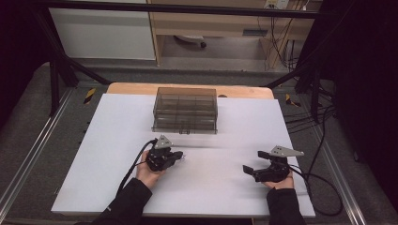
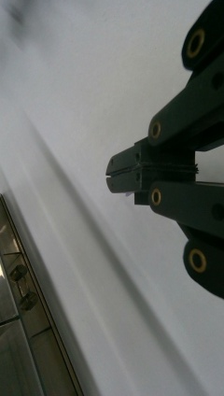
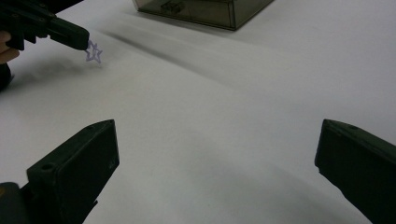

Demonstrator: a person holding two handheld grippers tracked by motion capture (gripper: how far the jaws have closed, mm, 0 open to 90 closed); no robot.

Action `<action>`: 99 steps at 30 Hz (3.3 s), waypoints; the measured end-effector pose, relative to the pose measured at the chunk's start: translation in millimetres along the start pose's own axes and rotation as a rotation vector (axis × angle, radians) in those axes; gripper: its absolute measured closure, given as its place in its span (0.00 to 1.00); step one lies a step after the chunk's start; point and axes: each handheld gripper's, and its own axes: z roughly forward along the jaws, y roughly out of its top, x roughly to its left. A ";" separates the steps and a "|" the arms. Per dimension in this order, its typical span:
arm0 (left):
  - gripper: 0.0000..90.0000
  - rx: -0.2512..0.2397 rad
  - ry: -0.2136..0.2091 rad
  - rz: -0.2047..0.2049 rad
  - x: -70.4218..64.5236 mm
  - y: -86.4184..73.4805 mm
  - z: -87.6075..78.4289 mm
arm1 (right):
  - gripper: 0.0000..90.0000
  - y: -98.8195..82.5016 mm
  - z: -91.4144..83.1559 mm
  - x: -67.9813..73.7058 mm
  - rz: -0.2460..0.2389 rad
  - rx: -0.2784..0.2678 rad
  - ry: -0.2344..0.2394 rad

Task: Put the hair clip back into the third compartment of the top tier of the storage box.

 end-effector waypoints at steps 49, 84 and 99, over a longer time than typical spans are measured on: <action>1.00 -0.033 0.002 0.051 -14.0 14.6 -21.3 | 0.00 -0.2 0.3 -0.1 -0.003 0.004 -0.001; 1.00 -0.065 -0.017 0.075 -21.0 38.5 -29.7 | 0.00 -0.3 0.3 0.1 -0.003 0.005 -0.001; 1.00 -0.072 -0.028 0.085 -24.9 51.9 -28.3 | 0.00 -0.2 0.2 0.0 -0.003 0.008 0.000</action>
